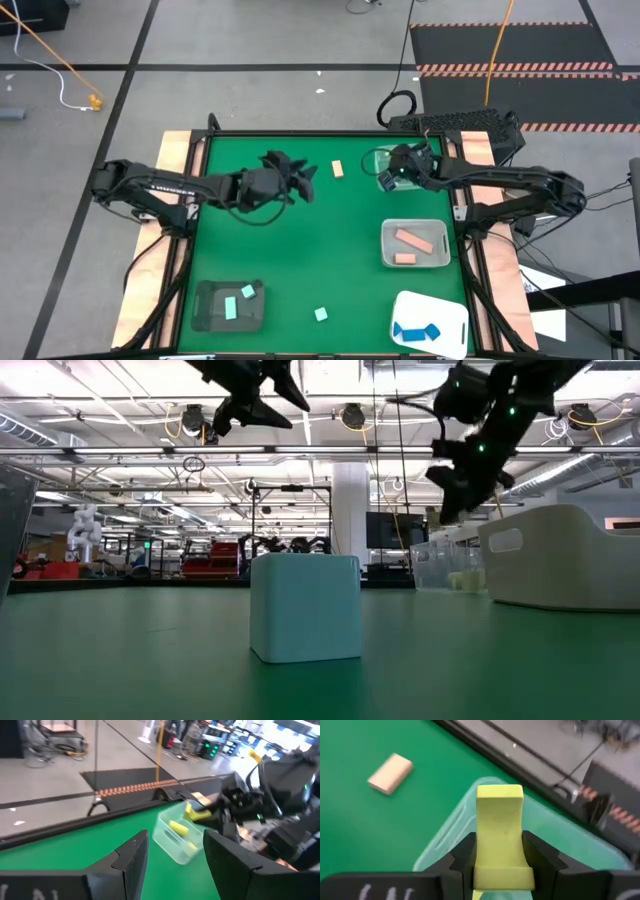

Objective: Sort & place blocks by color
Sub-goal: Put the green block into the transparent bin

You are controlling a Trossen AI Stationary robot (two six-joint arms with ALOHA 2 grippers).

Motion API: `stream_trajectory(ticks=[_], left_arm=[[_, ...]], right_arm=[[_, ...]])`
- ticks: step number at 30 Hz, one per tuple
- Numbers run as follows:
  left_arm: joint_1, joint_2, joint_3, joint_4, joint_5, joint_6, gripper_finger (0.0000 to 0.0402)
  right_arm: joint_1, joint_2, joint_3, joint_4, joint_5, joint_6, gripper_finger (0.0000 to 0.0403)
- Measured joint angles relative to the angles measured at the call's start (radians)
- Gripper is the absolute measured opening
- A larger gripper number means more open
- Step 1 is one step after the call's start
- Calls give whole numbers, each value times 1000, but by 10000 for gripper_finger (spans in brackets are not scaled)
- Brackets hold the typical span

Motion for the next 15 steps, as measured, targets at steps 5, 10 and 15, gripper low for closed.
stream_trajectory(ticks=[5, 10, 15], left_arm=[[56, 0, 0, -2, 2, 50, 191], [90, 0, 0, -2, 3, 84, 191], [112, 0, 0, -3, 5, 99, 191]], right_arm=[[-78, 0, -85, 56, -65, 108, 116], [-107, 0, -142, 108, -129, 190, 118], [-110, 0, -163, 148, -143, 209, 120]])
